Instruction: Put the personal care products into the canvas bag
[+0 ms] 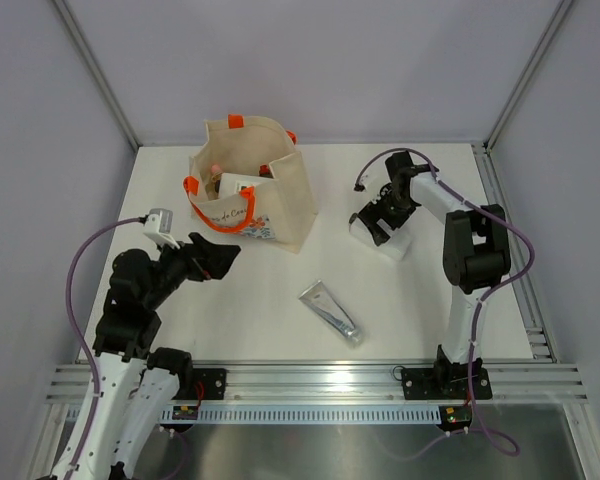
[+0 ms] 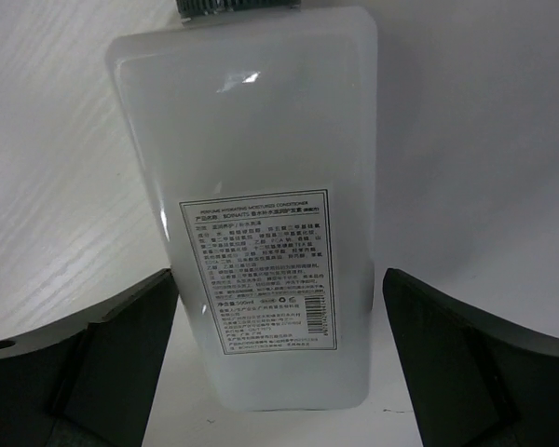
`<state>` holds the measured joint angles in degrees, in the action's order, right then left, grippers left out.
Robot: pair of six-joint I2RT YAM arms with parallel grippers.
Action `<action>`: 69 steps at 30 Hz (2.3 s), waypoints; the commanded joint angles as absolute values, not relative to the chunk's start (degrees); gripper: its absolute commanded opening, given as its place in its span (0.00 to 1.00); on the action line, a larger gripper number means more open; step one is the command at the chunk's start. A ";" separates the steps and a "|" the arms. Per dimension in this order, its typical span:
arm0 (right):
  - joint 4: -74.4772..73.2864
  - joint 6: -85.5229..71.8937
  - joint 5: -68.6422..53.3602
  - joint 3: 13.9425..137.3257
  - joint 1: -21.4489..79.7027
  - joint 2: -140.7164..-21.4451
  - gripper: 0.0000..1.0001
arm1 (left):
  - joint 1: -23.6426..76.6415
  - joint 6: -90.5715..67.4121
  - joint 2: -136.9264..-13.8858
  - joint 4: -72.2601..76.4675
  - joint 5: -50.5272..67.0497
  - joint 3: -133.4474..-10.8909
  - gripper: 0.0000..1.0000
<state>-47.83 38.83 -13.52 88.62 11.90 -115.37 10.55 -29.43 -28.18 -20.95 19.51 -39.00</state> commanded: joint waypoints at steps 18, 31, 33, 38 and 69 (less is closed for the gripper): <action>-47.55 35.79 -21.06 82.54 13.01 -107.68 0.03 | 31.71 -55.43 -35.83 -0.01 14.28 -26.10 0.99; -44.04 24.35 -42.63 68.12 13.36 -83.51 0.00 | 47.63 -74.18 -70.70 29.78 -3.70 -34.51 0.99; -43.95 24.35 -43.15 66.98 13.36 -82.88 0.00 | 48.07 -74.35 -75.21 32.51 -2.29 -38.04 0.99; -41.05 23.03 -43.33 63.37 13.45 -80.77 0.00 | 50.09 -73.83 -83.49 33.23 -2.28 -46.40 0.99; -41.04 22.94 -53.61 64.69 10.63 -76.99 0.00 | 52.29 -61.61 -87.26 16.08 -5.90 -55.62 0.99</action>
